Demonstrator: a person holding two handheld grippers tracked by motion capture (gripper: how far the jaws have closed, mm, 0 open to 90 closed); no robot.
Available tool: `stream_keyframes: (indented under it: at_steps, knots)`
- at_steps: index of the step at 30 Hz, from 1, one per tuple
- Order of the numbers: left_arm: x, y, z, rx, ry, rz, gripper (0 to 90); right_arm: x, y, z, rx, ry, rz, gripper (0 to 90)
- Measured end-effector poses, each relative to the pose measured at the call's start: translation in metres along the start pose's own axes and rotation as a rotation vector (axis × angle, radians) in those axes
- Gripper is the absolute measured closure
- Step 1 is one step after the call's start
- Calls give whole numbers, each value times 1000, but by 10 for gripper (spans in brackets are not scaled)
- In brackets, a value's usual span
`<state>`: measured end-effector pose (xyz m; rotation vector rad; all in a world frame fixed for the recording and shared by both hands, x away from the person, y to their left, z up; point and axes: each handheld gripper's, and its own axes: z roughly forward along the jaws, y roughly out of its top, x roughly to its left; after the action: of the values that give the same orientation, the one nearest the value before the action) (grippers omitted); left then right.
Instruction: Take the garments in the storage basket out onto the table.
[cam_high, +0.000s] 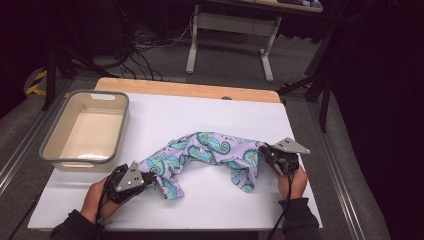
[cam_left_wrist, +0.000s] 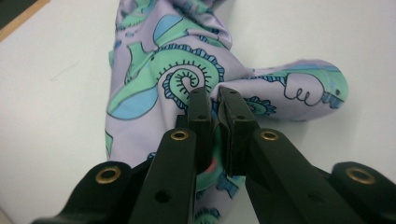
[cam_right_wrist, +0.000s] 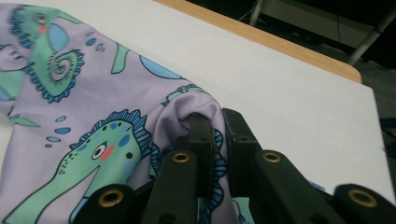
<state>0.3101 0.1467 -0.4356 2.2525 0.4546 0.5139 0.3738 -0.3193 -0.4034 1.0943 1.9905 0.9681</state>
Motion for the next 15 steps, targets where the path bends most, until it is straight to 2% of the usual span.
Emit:
stream_keyframes:
  at_steps: [8, 11, 12, 15]
  knots:
    - [-3, -23, -8, 29, -10, -59, 841, -11, -14, 0, 42, -22, 29, 833]
    - [-4, -25, -7, 39, -9, -55, 839, -11, -16, 1, 49, -12, 33, 810]
    - [-4, -25, -6, 35, -9, -57, 837, -10, -14, 1, 42, -13, 23, 699]
    - [-4, -25, -3, 30, -9, -63, 833, -7, -11, -1, 21, -3, 6, 657]
